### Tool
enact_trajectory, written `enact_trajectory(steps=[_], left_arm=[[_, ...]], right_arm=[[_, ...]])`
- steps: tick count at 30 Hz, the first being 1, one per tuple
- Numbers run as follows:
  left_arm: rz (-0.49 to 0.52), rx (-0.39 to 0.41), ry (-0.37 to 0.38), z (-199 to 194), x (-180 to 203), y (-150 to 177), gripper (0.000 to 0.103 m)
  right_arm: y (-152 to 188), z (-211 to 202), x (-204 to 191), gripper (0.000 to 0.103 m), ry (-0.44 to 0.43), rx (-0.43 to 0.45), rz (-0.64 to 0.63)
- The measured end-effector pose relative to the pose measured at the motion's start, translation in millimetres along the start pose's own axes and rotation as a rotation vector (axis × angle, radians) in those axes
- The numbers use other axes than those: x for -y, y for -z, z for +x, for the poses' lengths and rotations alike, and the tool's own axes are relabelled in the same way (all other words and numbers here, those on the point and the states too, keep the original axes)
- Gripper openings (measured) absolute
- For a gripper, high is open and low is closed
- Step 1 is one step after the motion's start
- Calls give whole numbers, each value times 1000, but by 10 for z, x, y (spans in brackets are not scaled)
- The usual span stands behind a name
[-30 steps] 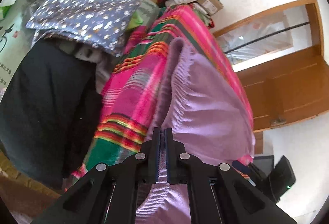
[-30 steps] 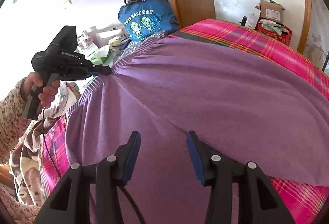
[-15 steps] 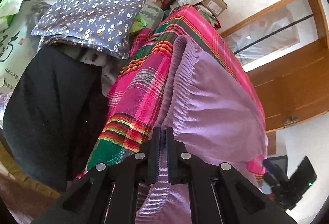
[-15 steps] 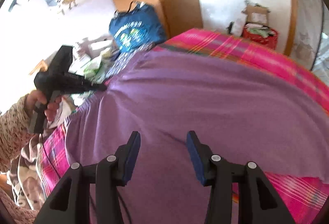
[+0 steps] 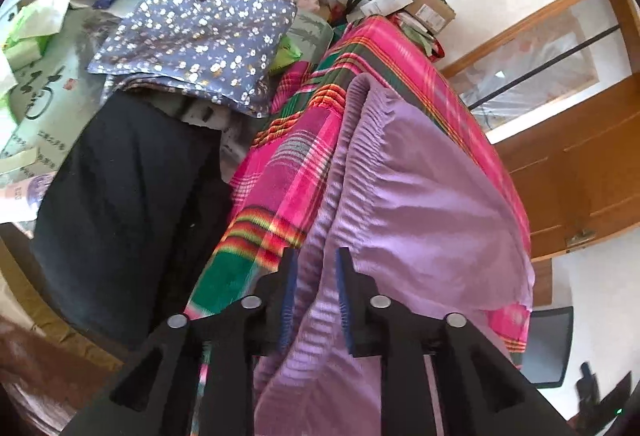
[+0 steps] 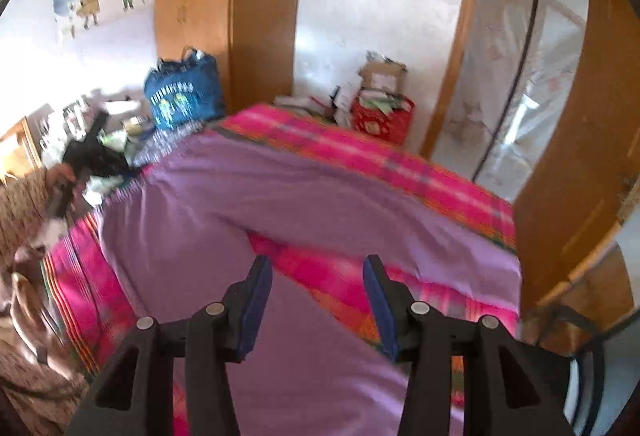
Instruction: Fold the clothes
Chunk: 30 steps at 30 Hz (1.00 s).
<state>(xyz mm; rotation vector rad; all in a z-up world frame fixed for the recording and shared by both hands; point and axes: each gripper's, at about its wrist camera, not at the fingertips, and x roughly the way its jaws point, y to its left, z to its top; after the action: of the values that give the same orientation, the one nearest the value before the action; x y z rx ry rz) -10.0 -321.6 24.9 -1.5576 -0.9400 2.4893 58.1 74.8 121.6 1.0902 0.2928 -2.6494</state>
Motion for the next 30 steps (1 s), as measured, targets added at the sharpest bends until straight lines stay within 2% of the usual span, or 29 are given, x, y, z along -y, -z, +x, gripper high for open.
enact_trajectory(steps=[2, 6, 10, 16, 24, 27, 30], left_arm=[[29, 12, -25, -128, 53, 82, 22], [52, 55, -10, -420, 149, 271, 26], [85, 23, -8, -380, 245, 526, 27], [131, -34, -8, -275, 363, 890, 27], [126, -74, -50, -168, 183, 908, 27], [147, -100, -66, -147, 201, 843, 27], [182, -89, -91, -208, 276, 734, 27]], right_arm=[[203, 78, -94, 49, -45, -41, 17], [532, 316, -454, 49, -143, -109, -5], [744, 547, -749, 49, -234, -143, 6], [865, 792, -1163, 49, -300, -181, -38], [961, 975, -1556, 49, -405, -253, -94], [883, 1000, -1584, 49, -432, -266, -118], [700, 951, -1466, 49, -437, -239, -132]])
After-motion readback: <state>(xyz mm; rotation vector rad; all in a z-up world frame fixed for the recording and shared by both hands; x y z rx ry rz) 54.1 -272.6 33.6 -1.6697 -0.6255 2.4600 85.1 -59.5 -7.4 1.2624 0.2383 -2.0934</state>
